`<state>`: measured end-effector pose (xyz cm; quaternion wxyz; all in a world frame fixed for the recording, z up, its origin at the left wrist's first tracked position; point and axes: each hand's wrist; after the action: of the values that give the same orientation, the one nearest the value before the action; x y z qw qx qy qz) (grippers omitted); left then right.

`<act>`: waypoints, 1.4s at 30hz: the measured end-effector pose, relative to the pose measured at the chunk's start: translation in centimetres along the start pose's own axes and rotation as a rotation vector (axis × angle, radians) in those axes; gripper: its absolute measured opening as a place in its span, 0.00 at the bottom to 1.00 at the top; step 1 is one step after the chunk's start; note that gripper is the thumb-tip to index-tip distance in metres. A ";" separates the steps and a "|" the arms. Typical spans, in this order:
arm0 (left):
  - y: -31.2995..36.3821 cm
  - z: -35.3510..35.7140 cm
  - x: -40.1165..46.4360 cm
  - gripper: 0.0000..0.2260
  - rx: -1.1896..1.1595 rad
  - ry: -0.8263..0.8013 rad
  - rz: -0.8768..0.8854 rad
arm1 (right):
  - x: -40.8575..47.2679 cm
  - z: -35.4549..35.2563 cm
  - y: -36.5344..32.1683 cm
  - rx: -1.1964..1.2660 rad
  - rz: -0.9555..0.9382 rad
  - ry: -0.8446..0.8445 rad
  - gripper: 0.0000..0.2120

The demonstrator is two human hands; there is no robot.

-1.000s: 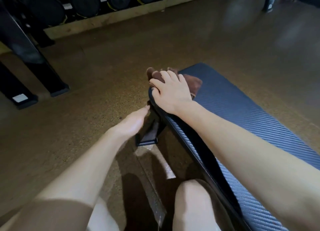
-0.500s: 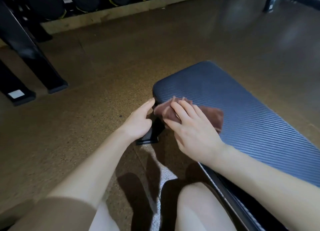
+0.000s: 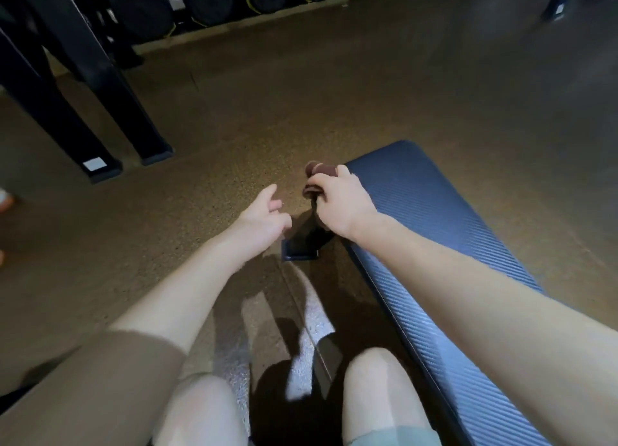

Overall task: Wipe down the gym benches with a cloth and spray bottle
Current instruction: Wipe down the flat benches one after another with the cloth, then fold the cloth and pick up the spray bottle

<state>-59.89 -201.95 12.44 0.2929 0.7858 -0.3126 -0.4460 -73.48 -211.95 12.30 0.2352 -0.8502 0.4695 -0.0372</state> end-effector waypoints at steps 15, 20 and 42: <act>13.1 -21.5 -30.4 0.19 -0.513 0.021 -0.336 | -13.9 -20.5 -30.6 1.045 0.702 -0.435 0.15; 14.2 -25.1 -38.7 0.36 -0.520 0.138 -0.344 | -17.9 -23.9 -37.7 1.018 0.688 -0.553 0.17; 5.9 -19.5 -78.8 0.13 -0.673 1.150 -0.638 | -49.9 -24.0 -52.5 0.041 -0.688 -1.355 0.19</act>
<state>-76.09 -142.82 66.02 0.4918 0.8158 0.2876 -0.0992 -67.07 -156.46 64.28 0.4632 -0.7810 -0.0701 0.4130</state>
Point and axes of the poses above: each hand's wrist, its own x-axis towards the middle knuckle, its own z-axis out of the palm, y = z × x, and after that the axes turned 6 degrees about y, right-handed
